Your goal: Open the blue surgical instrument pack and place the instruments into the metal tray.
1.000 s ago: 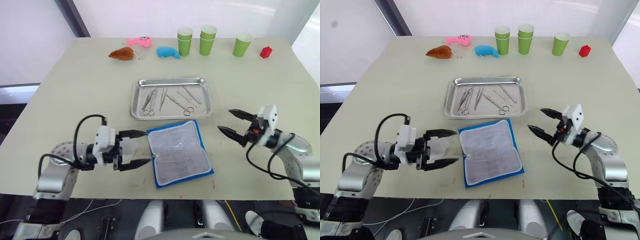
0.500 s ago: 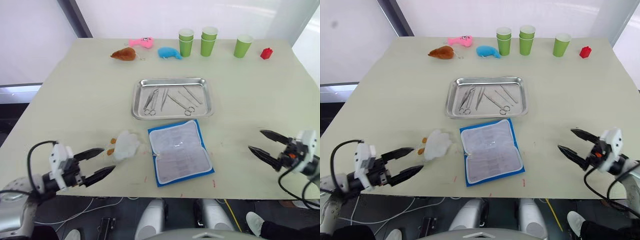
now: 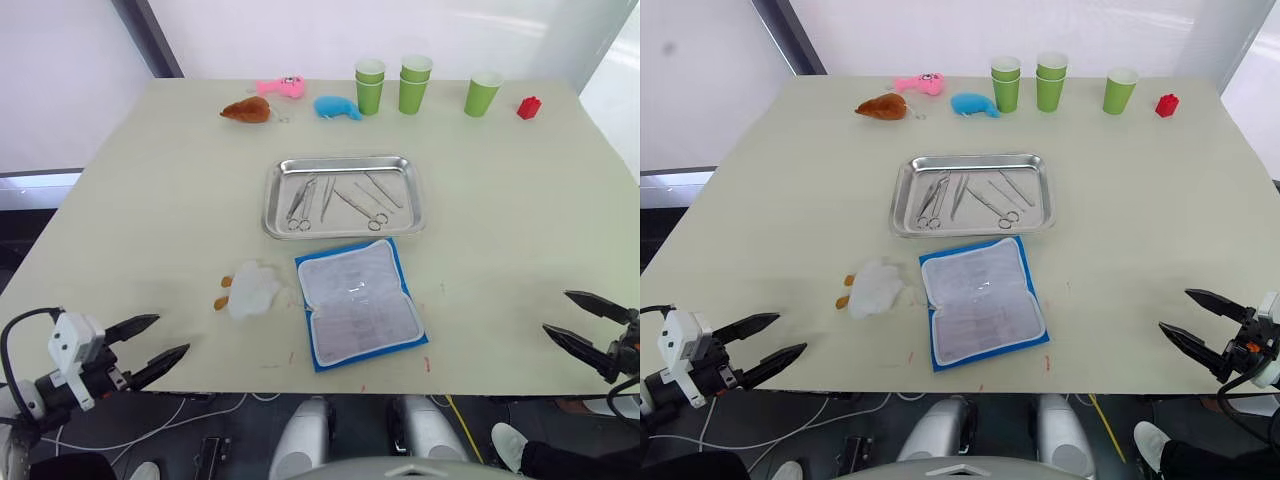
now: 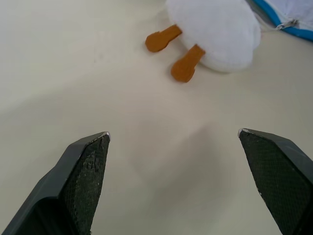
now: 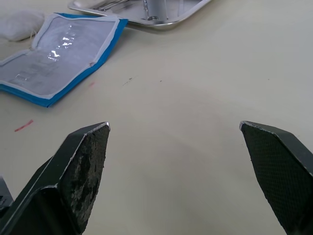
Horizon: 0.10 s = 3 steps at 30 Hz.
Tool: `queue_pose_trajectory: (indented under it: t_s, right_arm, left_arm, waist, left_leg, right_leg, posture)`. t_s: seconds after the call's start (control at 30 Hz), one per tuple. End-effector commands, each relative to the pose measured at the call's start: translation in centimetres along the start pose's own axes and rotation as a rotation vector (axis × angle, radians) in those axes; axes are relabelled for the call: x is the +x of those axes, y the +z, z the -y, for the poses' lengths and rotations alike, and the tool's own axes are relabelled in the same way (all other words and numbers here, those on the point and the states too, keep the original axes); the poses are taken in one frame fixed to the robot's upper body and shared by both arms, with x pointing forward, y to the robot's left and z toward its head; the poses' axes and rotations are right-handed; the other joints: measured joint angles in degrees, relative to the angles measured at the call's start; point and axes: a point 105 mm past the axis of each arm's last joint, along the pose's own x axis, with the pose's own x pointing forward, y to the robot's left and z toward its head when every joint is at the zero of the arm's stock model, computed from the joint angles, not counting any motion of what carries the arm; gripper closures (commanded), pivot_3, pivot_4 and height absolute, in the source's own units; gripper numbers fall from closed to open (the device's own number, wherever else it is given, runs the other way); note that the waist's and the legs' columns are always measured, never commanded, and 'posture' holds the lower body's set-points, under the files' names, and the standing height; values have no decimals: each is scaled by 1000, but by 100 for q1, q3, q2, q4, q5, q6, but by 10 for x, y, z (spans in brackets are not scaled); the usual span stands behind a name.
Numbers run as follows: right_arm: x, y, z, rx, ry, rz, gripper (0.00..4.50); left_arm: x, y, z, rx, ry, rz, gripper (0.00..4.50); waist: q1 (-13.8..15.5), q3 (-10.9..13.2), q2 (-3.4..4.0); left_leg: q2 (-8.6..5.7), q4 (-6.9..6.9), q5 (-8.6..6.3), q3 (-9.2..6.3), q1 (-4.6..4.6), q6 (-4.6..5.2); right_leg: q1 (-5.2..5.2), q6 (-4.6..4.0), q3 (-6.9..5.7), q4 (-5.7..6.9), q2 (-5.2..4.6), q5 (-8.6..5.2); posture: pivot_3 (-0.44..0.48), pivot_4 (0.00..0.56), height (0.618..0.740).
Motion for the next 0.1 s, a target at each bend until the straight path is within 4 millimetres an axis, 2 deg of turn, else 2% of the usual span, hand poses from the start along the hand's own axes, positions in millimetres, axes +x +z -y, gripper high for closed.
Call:
queue_pose_trajectory:
  t_s: [0.03, 0.1]
  right_arm:
    - [-11, 12, 5, -61, -7, 12, 49]
    - [-13, 12, 6, -67, -3, 4, 49]
  left_arm:
    - [-10, 5, -6, 53, 29, 3, 0]
    - [-10, 5, -6, 63, 26, 0, 0]
  waist:
    - [4, 0, 0]
    - [5, -2, -3]
  left_leg:
    - [0, 2, 0, 0, 0, 0]
    - [0, 5, 0, 1, -1, 0]
  right_leg:
    - [1, 0, 0, 0, 0, 1]
    - [2, 1, 0, 0, 0, 3]
  posture:
    - [0, 150, 740]
    - [0, 150, 740]
